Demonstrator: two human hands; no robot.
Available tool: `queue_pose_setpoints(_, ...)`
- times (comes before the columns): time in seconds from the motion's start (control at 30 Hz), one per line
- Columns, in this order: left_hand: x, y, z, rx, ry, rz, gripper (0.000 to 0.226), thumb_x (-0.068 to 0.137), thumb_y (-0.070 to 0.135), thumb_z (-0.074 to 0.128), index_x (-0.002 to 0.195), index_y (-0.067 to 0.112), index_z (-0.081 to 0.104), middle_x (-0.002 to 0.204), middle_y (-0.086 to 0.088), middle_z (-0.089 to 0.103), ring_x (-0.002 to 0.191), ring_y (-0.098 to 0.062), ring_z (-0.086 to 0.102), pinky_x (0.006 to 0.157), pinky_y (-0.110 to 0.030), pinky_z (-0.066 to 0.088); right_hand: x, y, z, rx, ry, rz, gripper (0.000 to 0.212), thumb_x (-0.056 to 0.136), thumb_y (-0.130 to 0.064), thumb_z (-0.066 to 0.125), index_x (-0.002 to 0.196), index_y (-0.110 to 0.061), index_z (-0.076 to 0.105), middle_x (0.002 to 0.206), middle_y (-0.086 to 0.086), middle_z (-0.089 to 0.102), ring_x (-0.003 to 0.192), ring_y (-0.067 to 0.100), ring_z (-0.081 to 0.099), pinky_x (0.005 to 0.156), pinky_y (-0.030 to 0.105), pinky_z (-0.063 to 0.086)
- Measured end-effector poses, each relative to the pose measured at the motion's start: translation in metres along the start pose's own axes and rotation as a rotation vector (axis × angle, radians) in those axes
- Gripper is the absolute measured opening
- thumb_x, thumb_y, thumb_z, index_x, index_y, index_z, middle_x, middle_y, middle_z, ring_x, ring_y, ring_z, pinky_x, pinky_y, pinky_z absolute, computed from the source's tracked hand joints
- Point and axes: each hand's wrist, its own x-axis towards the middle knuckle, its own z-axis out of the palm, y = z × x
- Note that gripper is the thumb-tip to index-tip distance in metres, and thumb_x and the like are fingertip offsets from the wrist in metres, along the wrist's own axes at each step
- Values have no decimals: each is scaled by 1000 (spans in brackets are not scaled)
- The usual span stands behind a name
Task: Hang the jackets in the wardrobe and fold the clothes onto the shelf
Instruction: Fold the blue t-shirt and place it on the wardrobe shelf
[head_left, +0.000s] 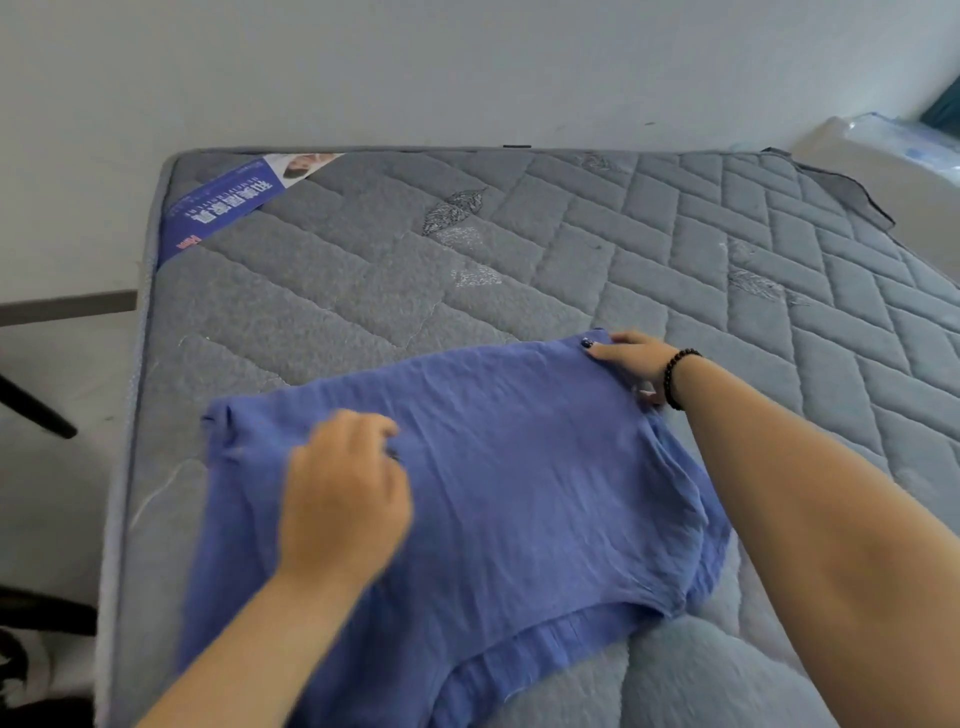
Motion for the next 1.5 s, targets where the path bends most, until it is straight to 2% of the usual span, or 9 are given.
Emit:
queue_pose_setpoints(0.1,-35,69,37,-197,-228,400,18,71,12,56,88,15,62,89,-2,60,78,-26,58,64,-41,49,17,-1,-7,-74,-131,64,54,67,-66,70,111,-39,56,100,-1,52,87,20,48,75,38,37)
queue_pose_setpoints(0.2,-73,130,80,-218,-518,554,47,66,42,61,108,21,63,122,1,61,115,-19,55,94,-35,49,33,2,-9,3,-157,18,42,80,-47,71,114,-32,52,113,0,54,103,24,55,85,40,47)
queue_pose_setpoints(0.33,-87,181,119,-80,-755,461,93,60,72,55,138,22,48,146,-6,45,138,-26,37,108,-53,34,49,9,-9,-18,-177,3,41,81,-41,73,114,-28,53,116,0,55,108,25,56,97,47,47)
queue_pose_setpoints(0.5,-86,198,136,-21,-704,367,61,82,57,49,137,29,50,150,-11,40,139,-36,34,106,-66,24,60,6,-9,-122,-149,-74,41,81,-33,74,112,-24,50,109,0,56,99,20,54,91,38,47)
queue_pose_setpoints(0.73,-94,191,145,-97,-591,371,46,84,22,40,125,29,61,137,2,57,134,-28,45,103,-57,25,58,0,6,-343,-113,-168,43,67,-27,71,102,-19,47,102,2,48,96,21,48,88,37,47)
queue_pose_setpoints(1.03,-54,182,103,-676,-922,58,34,101,23,37,125,28,61,154,14,31,145,-2,16,120,-28,-1,24,-19,21,-800,26,-167,38,99,-26,34,137,-24,39,142,12,36,128,35,37,107,47,35)
queue_pose_setpoints(1.2,-57,162,49,-1083,-589,-474,36,100,16,49,114,47,59,80,20,72,64,11,54,65,-3,40,-18,-44,4,-695,94,-251,31,101,-18,38,123,-7,56,127,16,56,111,33,55,87,36,44)
queue_pose_setpoints(1.3,-68,137,24,-1053,-255,-647,38,96,12,54,105,48,62,101,41,62,98,17,58,86,-5,43,-42,-62,-2,-474,176,-291,21,98,-15,42,88,-7,59,106,22,60,93,38,61,79,41,51)
queue_pose_setpoints(1.5,-83,91,-25,-924,205,-982,23,98,8,47,108,17,65,99,14,62,104,-10,56,85,-18,38,-84,-109,42,-74,126,-381,24,93,-10,44,70,-6,49,67,14,56,51,27,56,47,31,51)
